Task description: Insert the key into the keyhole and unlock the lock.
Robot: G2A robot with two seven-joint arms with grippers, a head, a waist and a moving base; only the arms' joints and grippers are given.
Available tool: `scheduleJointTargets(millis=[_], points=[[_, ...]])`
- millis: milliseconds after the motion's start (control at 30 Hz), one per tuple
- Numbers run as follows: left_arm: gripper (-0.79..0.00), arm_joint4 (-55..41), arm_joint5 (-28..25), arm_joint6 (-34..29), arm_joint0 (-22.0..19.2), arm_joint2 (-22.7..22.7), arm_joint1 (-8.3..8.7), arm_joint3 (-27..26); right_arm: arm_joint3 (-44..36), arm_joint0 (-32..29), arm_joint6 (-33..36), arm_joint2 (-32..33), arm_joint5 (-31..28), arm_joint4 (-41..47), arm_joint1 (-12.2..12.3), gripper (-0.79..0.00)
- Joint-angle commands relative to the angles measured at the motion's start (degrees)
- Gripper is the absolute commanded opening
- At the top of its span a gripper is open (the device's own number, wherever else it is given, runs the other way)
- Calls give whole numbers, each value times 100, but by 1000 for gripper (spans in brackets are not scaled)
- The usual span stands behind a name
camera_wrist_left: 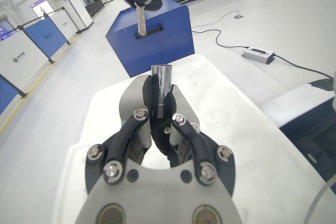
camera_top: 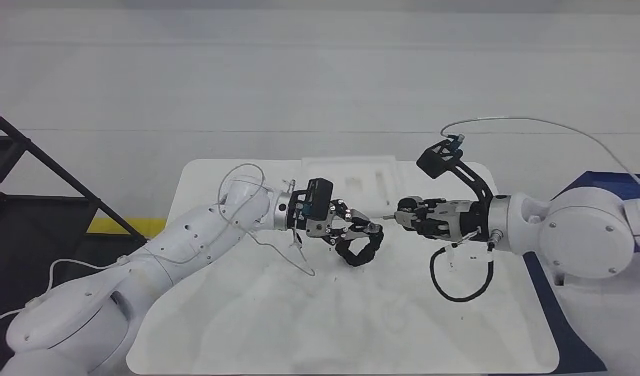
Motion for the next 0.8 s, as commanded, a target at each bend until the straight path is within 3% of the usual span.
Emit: scheduleJointTargets(millis=[0, 367, 767], points=[[-785, -107, -60, -200, 25, -81, -6, -62, -62, -39, -44, 32, -8, -120, 16, -785], [-785, -783, -331, -976, 299, -356, -140, -87, -646, -268, 243, 189, 210, -805, 119, -785], [-785, -609, -567, -964, 359, -524, -330, 9, -743, -351, 264, -1, 37, -934, 152, -785]])
